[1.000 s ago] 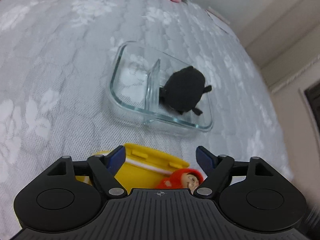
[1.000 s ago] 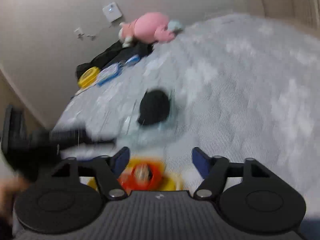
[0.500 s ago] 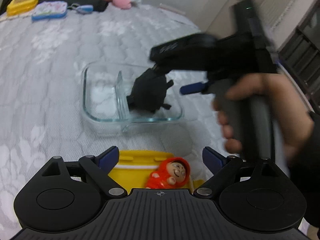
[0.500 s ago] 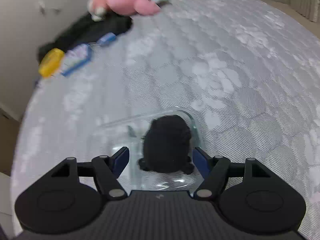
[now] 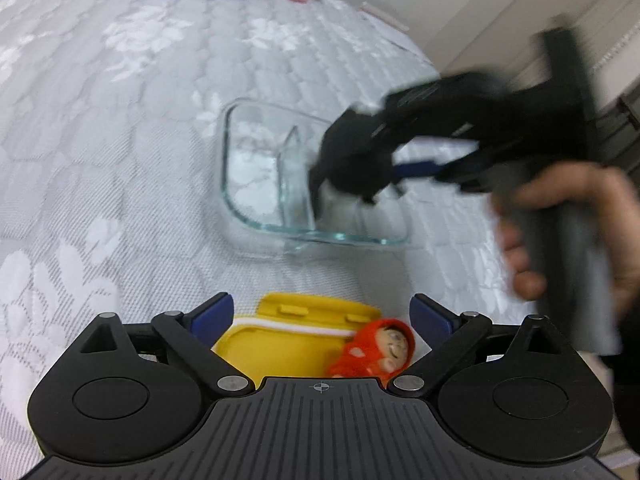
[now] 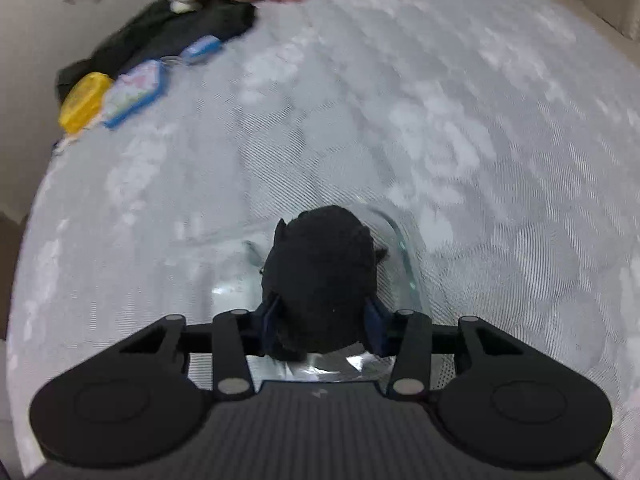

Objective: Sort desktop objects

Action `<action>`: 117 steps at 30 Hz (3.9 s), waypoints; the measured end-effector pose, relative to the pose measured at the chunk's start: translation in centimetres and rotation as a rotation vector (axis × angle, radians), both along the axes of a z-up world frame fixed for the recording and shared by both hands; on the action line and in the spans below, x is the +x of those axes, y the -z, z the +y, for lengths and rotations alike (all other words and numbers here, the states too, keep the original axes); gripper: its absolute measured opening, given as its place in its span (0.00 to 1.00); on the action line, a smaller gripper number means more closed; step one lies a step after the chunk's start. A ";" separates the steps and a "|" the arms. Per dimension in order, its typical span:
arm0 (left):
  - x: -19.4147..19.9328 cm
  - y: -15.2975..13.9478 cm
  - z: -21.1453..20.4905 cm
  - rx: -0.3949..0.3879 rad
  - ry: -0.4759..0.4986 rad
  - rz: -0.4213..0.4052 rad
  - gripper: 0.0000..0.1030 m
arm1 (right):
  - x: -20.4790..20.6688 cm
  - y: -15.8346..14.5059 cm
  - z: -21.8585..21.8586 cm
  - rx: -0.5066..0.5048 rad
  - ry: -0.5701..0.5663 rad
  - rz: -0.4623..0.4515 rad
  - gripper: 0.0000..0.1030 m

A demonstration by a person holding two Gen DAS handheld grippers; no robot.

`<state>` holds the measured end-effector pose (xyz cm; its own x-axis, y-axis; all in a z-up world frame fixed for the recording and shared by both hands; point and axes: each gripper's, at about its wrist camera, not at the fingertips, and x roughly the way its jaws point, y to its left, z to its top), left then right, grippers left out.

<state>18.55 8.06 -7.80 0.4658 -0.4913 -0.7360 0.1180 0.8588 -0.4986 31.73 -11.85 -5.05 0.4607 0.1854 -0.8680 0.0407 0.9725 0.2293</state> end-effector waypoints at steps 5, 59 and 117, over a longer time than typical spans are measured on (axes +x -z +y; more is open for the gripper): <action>0.3 0.5 1.0 -0.007 -0.037 0.030 0.95 | -1.2 -6.4 1.8 0.045 -0.101 -0.117 0.45; 2.3 3.3 3.1 -0.013 -0.121 0.150 0.96 | -1.6 -1.9 6.4 0.022 -0.259 -0.074 0.30; 2.9 4.6 2.7 0.022 -0.085 0.205 0.98 | 1.8 3.9 9.2 -0.112 -0.357 0.027 0.57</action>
